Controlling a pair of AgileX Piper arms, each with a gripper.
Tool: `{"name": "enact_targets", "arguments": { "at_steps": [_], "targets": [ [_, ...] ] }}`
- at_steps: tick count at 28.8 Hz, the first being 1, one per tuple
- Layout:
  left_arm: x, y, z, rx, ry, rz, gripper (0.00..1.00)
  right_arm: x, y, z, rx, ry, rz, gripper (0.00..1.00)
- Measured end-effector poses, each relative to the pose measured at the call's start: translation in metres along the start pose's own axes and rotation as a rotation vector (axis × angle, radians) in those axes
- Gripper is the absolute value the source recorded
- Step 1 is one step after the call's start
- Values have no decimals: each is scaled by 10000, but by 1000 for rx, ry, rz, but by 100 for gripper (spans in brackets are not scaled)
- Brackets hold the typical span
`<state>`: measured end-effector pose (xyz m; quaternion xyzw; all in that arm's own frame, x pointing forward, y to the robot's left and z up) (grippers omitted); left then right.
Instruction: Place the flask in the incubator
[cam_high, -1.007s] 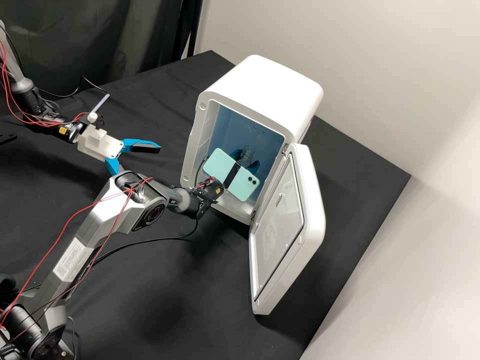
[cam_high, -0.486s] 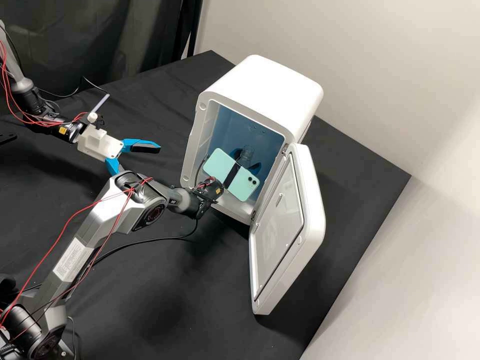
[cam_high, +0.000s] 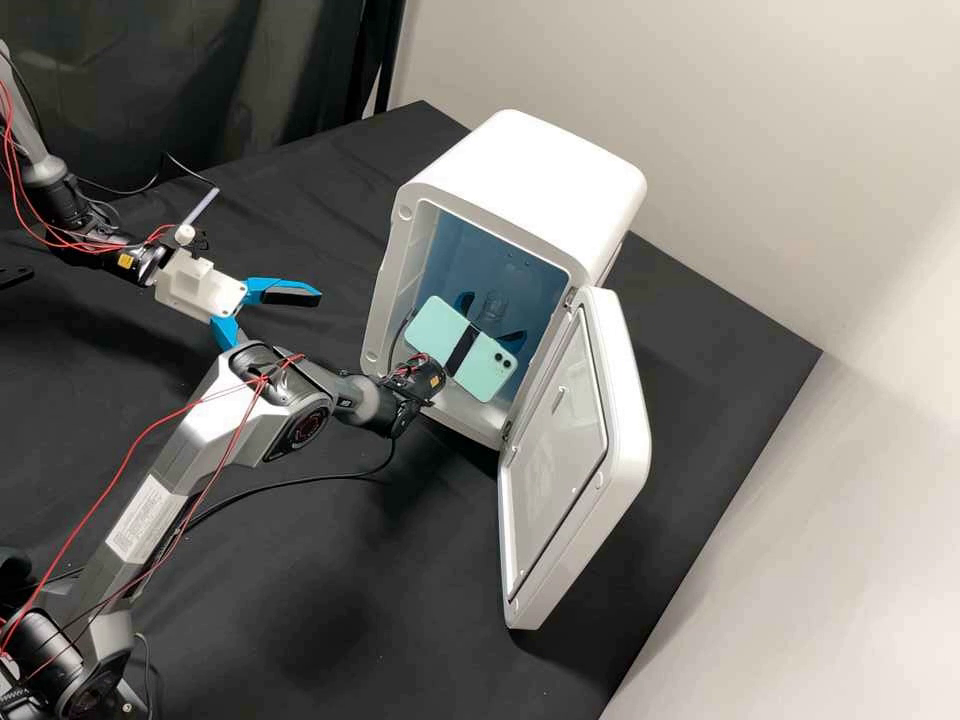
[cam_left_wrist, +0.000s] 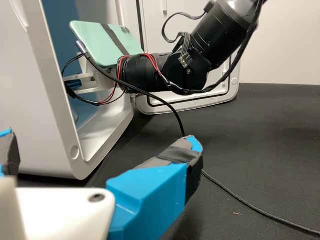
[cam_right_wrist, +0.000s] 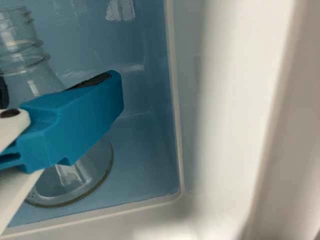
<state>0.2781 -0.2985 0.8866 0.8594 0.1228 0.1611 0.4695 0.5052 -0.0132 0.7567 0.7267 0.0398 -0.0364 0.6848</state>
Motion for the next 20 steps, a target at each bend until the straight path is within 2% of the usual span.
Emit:
{"name": "enact_targets", "arguments": {
  "at_steps": [6, 10, 13, 20],
  "targets": [
    [2, 3, 0, 0, 0, 1, 100, -33, -43, 45, 1, -16, -14, 100],
    [2, 3, 0, 0, 0, 1, 100, -73, -100, 91, -16, -33, -33, 100],
    [2, 3, 0, 0, 0, 1, 100, -93, -140, 95, -31, -32, -40, 100],
    [2, 3, 0, 0, 0, 1, 100, -131, -189, 111, -32, -20, -38, 100]
  ]
}}
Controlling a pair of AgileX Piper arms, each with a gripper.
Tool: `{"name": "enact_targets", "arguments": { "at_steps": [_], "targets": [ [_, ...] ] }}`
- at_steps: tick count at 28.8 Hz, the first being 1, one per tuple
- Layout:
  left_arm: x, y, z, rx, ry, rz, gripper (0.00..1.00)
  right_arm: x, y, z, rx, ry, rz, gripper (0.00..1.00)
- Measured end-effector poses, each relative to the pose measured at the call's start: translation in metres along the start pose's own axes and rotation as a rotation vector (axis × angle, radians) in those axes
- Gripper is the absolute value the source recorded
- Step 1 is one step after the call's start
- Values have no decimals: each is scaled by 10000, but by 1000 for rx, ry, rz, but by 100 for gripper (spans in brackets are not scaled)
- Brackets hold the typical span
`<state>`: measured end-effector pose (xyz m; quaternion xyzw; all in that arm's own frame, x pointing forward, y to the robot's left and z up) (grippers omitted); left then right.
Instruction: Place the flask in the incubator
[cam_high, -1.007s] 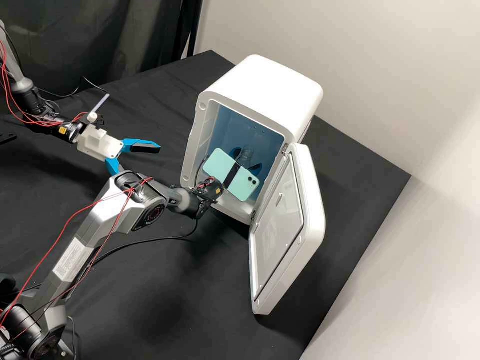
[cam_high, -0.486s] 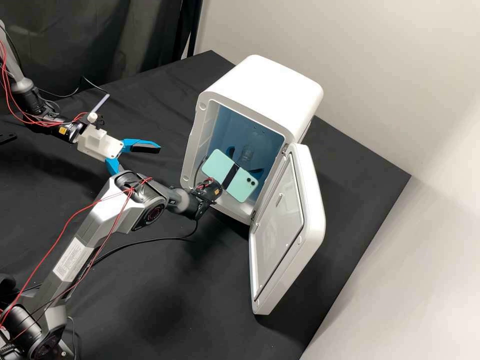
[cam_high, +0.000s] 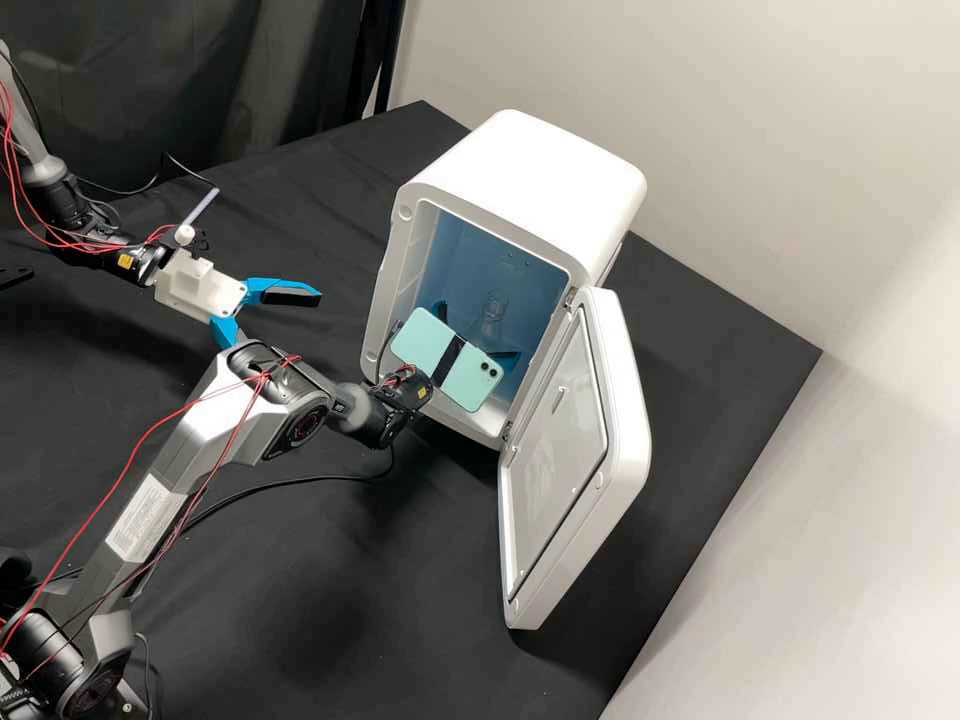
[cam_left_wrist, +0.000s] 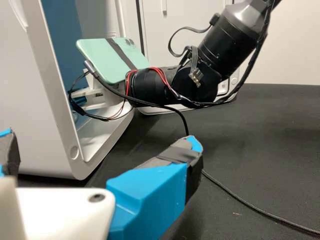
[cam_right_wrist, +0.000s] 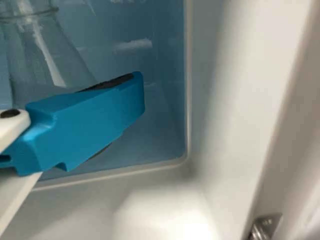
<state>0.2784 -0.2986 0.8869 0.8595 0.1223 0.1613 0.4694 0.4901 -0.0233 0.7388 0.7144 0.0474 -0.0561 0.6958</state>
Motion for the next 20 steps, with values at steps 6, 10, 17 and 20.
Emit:
{"name": "enact_targets", "arguments": {
  "at_steps": [6, 10, 17, 20],
  "targets": [
    [0, 0, 0, 0, 0, 0, 100, -62, -58, 51, 3, -2, -5, 100],
    [0, 0, 0, 0, 0, 0, 100, -97, -84, 73, 4, 3, -3, 100],
    [0, 0, 0, 0, 0, 0, 100, -155, -124, 106, 7, 5, -4, 100],
    [0, 0, 0, 0, 0, 0, 100, -201, -130, 129, 7, 11, 2, 100]
  ]
}}
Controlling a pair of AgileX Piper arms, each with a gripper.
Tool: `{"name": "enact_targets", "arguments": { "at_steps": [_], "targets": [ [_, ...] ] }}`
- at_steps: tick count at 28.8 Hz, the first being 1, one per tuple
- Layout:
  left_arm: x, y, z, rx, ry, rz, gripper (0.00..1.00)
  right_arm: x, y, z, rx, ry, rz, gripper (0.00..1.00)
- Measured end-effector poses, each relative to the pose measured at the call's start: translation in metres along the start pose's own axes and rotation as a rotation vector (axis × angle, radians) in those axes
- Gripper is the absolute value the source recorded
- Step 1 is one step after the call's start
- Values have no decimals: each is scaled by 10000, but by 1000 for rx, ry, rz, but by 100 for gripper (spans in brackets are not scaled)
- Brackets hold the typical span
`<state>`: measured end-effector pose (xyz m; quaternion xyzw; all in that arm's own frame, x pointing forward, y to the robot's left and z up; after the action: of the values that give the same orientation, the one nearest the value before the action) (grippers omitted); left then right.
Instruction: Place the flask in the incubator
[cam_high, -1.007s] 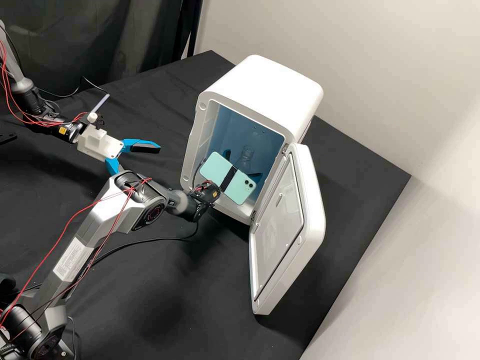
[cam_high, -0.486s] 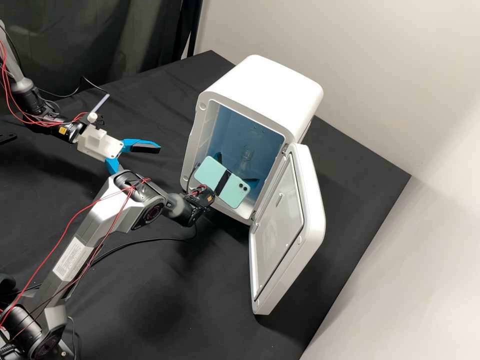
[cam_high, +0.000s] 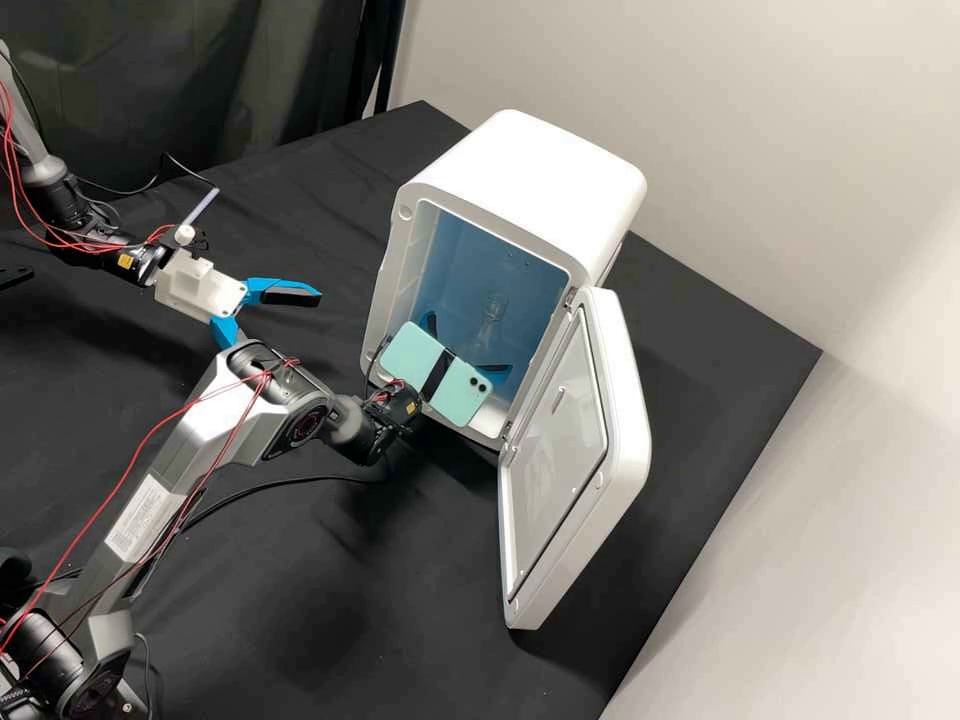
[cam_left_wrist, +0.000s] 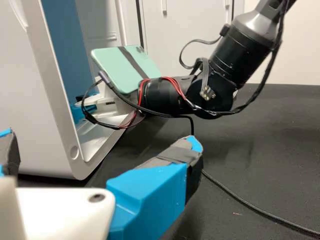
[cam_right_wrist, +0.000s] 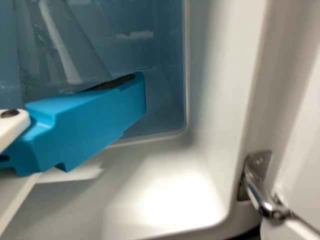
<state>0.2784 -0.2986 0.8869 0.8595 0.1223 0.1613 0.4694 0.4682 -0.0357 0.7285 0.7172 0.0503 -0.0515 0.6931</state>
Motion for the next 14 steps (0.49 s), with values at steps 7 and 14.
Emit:
{"name": "enact_targets", "arguments": {
  "at_steps": [7, 14],
  "targets": [
    [0, 0, 0, 0, 0, 0, 100, -117, 77, 82, 3, 9, 37, 100],
    [0, 0, 0, 0, 0, 0, 100, -265, 73, 187, 10, -13, 39, 100]
  ]
}}
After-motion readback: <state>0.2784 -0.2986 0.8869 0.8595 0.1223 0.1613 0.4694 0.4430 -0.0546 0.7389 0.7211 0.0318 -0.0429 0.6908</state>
